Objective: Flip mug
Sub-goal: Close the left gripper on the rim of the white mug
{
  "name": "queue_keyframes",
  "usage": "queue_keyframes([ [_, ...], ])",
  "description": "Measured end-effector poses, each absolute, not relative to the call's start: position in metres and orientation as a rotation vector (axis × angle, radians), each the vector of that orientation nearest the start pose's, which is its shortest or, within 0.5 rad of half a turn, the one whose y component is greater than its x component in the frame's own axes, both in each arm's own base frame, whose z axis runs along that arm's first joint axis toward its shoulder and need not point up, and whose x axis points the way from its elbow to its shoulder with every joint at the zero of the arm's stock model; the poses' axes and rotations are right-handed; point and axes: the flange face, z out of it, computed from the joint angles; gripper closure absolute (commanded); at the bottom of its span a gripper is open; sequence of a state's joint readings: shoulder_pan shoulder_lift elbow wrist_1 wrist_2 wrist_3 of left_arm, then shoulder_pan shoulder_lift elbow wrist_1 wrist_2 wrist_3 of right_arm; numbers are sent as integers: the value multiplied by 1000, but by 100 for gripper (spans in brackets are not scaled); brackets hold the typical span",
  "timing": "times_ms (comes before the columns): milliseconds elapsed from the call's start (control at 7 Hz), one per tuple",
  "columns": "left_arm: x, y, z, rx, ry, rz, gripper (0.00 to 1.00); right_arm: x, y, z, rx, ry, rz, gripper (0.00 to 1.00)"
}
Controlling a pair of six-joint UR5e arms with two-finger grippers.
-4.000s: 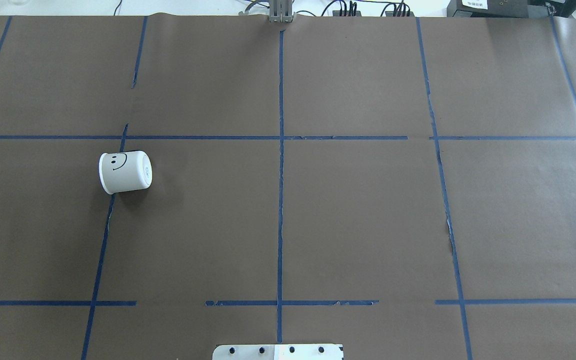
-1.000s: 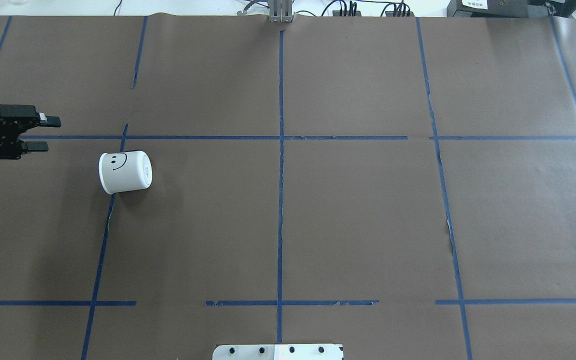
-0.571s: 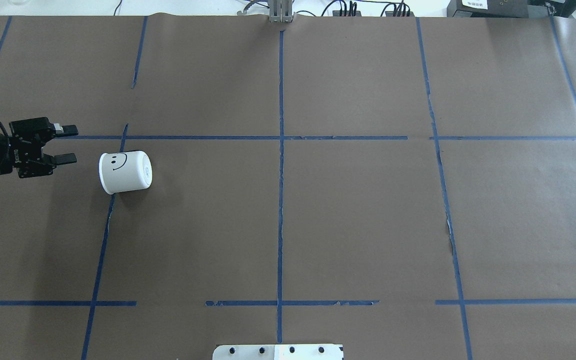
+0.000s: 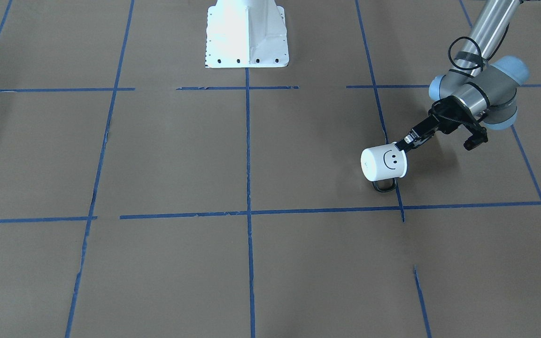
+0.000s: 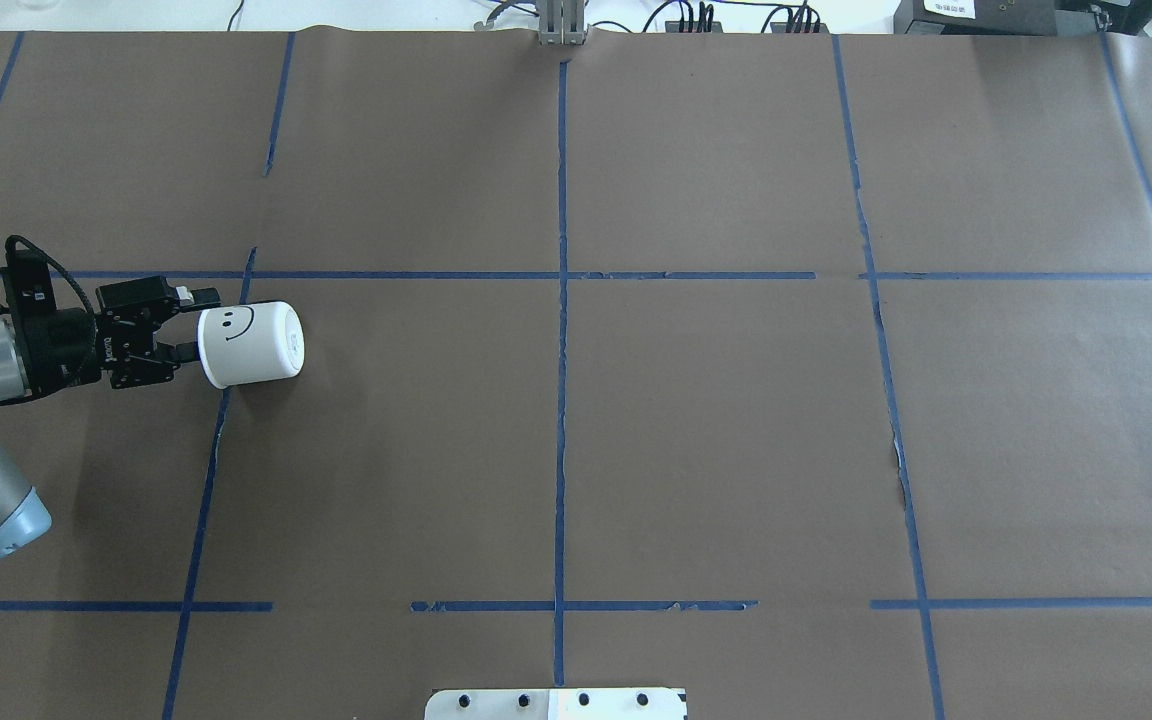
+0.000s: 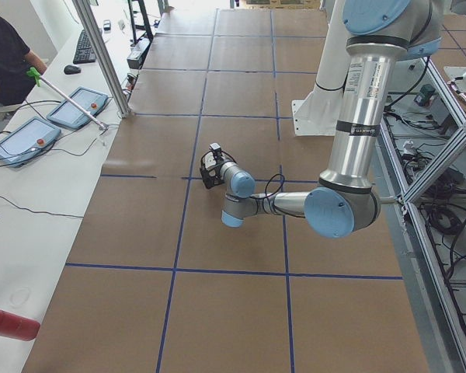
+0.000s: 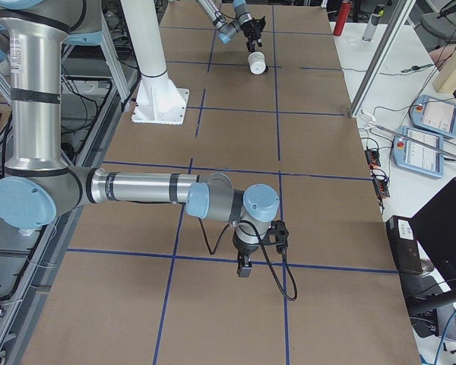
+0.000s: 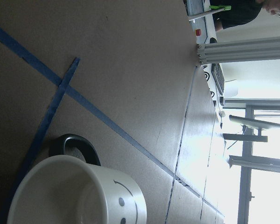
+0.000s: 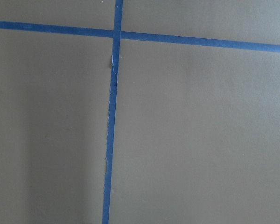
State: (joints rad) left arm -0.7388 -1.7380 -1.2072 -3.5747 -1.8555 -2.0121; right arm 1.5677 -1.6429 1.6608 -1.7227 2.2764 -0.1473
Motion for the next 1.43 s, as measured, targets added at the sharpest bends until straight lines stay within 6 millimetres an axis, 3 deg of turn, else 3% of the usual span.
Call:
queue_keyframes([
  [286, 326, -438, 536, 68, 1839, -580, 11, 67, -450, 668, -77, -712, -97, 0],
  [429, 330, -440, 532, 71, 1851, -573, 21, 67, -450, 668, -77, -712, -97, 0],
  [571, 330, -440, 530, 77, 1874, -559, 68, 67, -450, 668, -77, -712, -97, 0],
  [714, 329, -439, 530, 83, 1896, -547, 100, 67, -450, 668, -77, -712, -97, 0],
  [1429, 328, -440, 528, 88, 1917, -555, 100, 67, -450, 668, -77, -712, -97, 0],
])
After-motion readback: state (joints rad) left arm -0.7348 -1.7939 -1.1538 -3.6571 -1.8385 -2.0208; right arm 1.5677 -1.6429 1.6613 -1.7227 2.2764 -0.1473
